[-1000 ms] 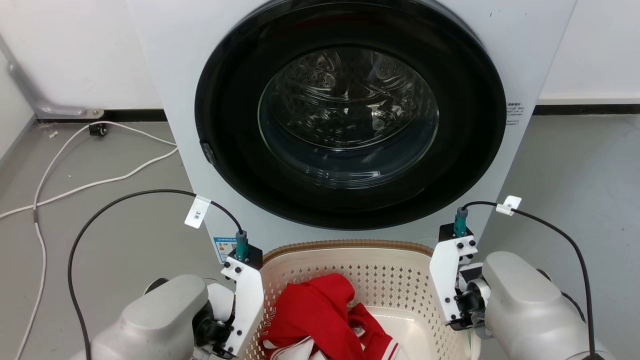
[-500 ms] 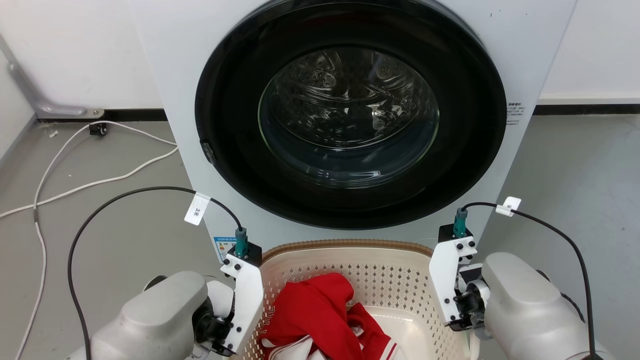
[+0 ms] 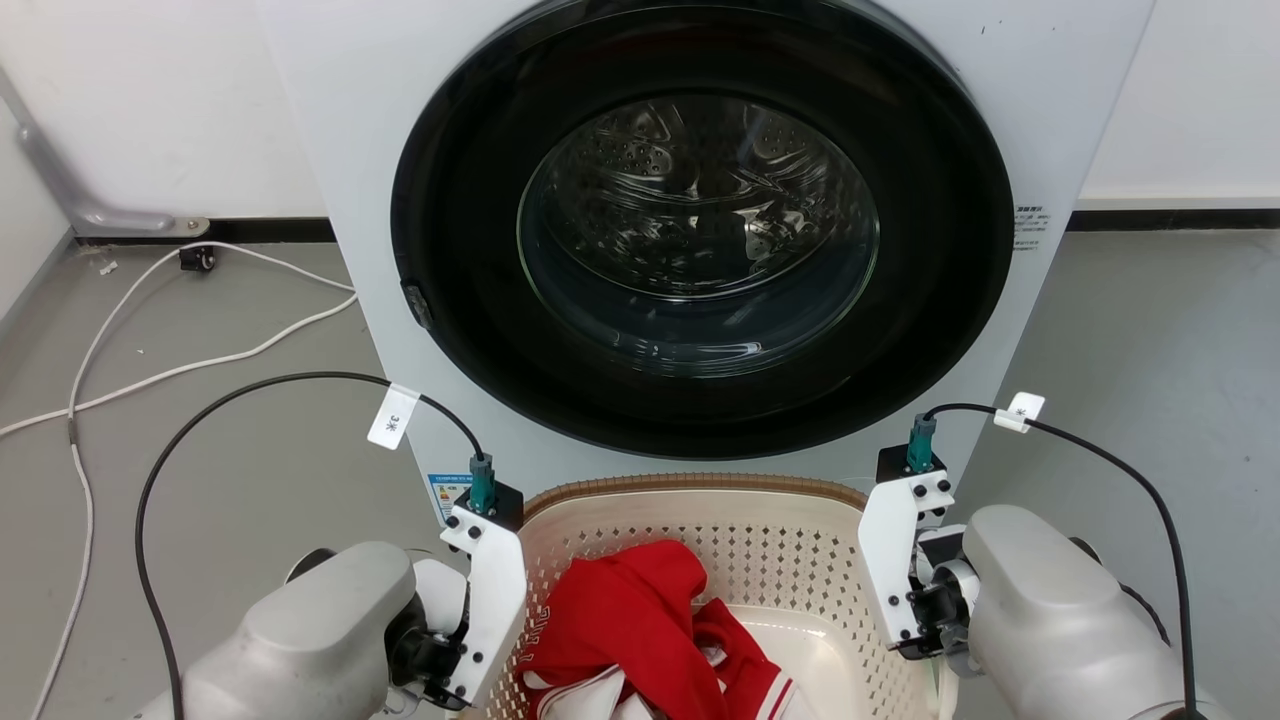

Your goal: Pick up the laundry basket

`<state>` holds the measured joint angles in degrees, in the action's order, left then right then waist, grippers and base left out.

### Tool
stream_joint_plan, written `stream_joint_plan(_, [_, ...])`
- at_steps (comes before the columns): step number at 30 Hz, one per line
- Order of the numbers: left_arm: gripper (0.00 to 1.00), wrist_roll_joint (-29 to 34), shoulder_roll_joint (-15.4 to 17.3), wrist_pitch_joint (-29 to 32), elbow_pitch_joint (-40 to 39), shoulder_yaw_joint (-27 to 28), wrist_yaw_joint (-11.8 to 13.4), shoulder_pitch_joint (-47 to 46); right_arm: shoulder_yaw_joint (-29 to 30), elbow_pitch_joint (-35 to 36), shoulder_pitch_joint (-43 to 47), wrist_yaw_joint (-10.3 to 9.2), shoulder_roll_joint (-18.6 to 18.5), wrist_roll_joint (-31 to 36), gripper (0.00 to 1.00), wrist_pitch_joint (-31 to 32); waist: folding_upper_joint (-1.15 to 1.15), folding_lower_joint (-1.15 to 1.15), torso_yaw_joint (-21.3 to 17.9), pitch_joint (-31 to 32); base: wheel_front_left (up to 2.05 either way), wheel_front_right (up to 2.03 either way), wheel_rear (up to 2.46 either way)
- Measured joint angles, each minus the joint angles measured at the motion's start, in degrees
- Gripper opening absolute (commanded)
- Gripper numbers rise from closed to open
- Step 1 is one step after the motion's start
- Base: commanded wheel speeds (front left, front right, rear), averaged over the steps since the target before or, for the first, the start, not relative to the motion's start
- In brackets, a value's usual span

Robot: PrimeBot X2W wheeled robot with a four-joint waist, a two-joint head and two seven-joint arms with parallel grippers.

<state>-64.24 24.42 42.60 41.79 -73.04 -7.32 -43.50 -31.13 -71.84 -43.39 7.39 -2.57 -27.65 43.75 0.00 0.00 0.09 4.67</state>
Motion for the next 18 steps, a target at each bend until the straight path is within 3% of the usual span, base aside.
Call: stream_joint_plan(18, [0.0,0.49,-0.36,-0.2,0.43,0.0,0.0,-0.26,-0.89,-0.51,-0.35,-0.01,-0.01,-0.71,0.0,-0.79,0.0,0.0,-0.01,-0.01,0.0,0.0,0.0])
